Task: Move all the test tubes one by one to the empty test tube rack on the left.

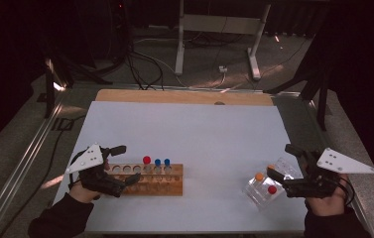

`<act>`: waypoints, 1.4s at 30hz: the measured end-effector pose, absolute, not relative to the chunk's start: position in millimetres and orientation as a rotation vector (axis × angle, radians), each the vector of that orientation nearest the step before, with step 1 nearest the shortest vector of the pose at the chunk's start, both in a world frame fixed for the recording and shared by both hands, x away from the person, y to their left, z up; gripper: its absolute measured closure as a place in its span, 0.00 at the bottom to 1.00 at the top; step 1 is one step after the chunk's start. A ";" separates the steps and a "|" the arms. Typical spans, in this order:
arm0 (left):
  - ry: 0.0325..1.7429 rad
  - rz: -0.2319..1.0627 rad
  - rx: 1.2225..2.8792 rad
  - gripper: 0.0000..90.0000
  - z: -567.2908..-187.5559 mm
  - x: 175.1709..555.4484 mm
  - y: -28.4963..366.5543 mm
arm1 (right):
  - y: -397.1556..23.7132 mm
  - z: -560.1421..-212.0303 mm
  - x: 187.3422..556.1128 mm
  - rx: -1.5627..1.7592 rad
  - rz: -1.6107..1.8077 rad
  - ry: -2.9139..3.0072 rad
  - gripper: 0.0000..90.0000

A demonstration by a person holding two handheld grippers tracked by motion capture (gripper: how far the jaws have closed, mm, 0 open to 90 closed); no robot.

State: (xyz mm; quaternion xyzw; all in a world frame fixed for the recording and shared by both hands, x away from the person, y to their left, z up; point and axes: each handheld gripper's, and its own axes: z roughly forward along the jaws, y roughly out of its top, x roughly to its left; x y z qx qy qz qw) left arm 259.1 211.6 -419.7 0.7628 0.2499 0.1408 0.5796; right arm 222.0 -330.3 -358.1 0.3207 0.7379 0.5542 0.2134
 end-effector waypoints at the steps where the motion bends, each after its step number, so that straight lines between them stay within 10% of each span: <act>1: 0.591 0.331 1.778 0.01 -420.0 259.1 212.7 | -333.0 -360.8 220.4 0.905 1.536 2.049 0.04; 11: 0.594 0.319 1.773 0.01 -421.9 259.6 215.0 | -350.8 -402.4 205.6 1.047 1.475 2.084 0.10; 42: 0.589 0.313 1.762 0.01 -423.2 261.8 218.8 | -352.7 -465.0 199.8 1.051 1.345 2.338 0.77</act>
